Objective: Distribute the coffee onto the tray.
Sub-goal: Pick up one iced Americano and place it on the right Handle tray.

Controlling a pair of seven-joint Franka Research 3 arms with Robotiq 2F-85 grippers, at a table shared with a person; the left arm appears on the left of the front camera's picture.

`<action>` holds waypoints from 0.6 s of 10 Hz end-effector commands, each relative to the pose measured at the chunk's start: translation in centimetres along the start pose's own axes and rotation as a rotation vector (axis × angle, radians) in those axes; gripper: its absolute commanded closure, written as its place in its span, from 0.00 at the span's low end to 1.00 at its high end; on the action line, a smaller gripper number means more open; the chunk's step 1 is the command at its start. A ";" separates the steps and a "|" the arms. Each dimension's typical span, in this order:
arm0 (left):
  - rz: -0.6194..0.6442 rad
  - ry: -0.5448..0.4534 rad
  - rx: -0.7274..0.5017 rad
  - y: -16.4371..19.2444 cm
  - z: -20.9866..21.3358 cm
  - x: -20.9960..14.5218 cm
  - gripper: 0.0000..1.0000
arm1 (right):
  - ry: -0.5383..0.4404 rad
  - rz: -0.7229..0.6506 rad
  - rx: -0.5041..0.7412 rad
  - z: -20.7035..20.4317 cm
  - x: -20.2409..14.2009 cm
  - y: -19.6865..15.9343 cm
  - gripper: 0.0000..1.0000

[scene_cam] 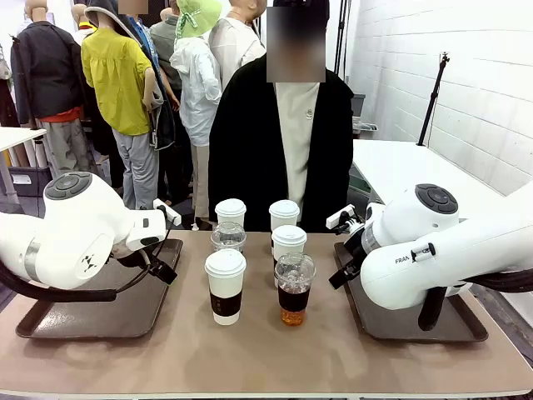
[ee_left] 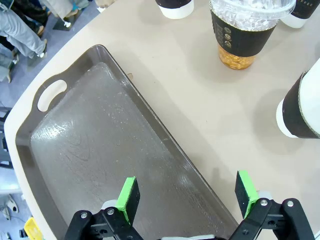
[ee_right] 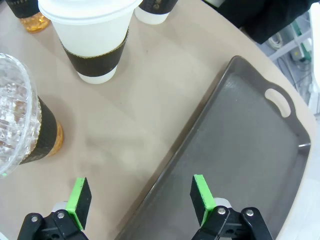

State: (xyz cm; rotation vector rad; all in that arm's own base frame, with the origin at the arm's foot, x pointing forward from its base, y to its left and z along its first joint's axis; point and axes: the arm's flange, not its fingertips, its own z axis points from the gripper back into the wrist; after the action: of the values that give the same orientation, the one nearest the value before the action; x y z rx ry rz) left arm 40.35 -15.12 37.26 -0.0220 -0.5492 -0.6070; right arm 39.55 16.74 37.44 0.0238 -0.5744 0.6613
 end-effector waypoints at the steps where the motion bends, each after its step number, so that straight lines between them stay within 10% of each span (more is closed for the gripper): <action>1: -0.002 0.004 0.005 -0.3 1.7 1.0 0.00 | -0.011 -0.006 -0.015 1.5 0.2 -0.2 0.00; 6: -0.059 -0.022 0.064 -2.7 8.0 3.9 0.00 | -0.046 0.027 -0.053 8.7 0.6 0.8 0.00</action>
State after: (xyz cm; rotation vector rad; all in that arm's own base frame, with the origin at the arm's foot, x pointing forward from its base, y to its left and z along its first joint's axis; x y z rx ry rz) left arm 38.29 -17.33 44.84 0.0150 -0.5972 -0.6609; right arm 37.54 16.12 44.60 0.0011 -0.6487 0.6738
